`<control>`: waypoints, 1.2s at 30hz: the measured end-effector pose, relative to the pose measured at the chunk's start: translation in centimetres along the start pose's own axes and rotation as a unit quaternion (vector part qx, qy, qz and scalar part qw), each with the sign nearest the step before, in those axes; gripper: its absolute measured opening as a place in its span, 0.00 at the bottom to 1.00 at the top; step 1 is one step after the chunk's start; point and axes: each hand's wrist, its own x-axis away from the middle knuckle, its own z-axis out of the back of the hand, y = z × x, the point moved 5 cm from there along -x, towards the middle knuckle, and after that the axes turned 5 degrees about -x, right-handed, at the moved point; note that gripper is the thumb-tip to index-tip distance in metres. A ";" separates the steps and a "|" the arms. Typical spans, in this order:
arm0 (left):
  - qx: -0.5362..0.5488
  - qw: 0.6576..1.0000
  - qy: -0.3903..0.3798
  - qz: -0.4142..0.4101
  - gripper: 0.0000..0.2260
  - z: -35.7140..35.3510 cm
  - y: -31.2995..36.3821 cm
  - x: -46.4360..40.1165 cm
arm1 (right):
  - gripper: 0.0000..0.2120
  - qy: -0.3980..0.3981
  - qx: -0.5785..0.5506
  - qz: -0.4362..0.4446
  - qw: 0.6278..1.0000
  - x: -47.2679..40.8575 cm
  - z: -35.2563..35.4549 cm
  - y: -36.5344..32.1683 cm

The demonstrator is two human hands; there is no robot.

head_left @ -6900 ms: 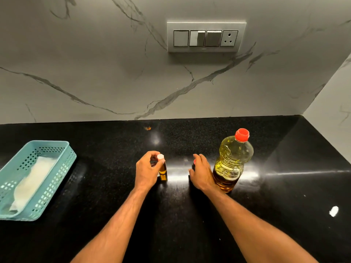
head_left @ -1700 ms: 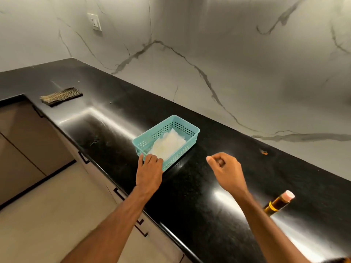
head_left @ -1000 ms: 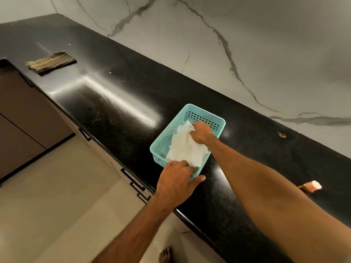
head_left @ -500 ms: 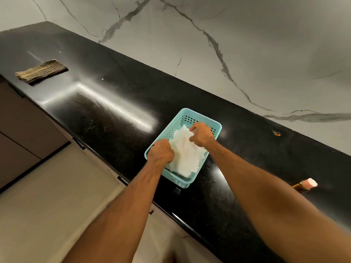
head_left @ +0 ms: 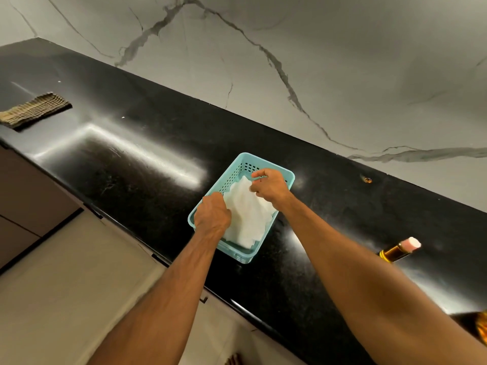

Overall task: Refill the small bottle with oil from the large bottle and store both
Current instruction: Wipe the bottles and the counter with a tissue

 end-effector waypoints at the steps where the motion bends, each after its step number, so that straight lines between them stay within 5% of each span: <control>1: 0.000 1.000 -0.004 0.001 0.15 0.0 -0.1 0.1 | 0.16 -0.005 -0.015 -0.006 1.000 0.2 0.0 0.0; 5: 0.043 0.998 -0.043 0.013 0.18 -0.3 -0.1 0.0 | 0.16 -0.004 -0.034 -0.011 0.999 0.7 0.1 0.3; 7: 0.157 0.984 -0.075 0.045 0.18 -0.6 -0.5 -0.4 | 0.16 -0.002 -0.055 -0.016 0.998 0.8 0.1 0.3; 11: 0.443 0.881 -0.135 0.096 0.07 0.2 -0.1 0.1 | 0.19 0.005 -0.062 -0.012 0.998 1.1 0.6 0.1; 15: 0.580 0.800 -0.152 0.041 0.14 3.3 1.3 1.5 | 0.14 0.049 -0.145 0.022 0.988 3.4 2.3 -0.3; 19: 0.654 0.733 -0.187 0.001 0.15 5.5 2.7 4.3 | 0.13 0.031 -0.373 -0.037 0.927 8.5 2.8 1.7; 23: 0.693 0.674 -0.255 -0.039 0.15 6.0 5.3 7.4 | 0.36 -0.067 -0.495 -0.157 0.852 12.8 1.1 4.5; 26: 0.679 0.671 -0.293 -0.056 0.17 5.3 7.1 8.8 | 0.40 -0.130 -0.544 -0.162 0.813 15.4 2.1 5.0; 29: 0.641 0.704 -0.295 -0.079 0.16 4.6 8.0 9.1 | 0.43 -0.150 -0.584 -0.127 0.787 16.6 4.4 4.3; 33: 0.578 0.730 -0.330 -0.152 0.16 4.4 9.4 9.4 | 0.28 -0.138 -0.530 -0.073 0.834 17.6 7.9 4.6; 36: 0.475 0.765 -0.379 -0.214 0.27 4.0 10.5 9.8 | 0.21 -0.148 -0.499 -0.022 0.853 18.2 9.8 5.6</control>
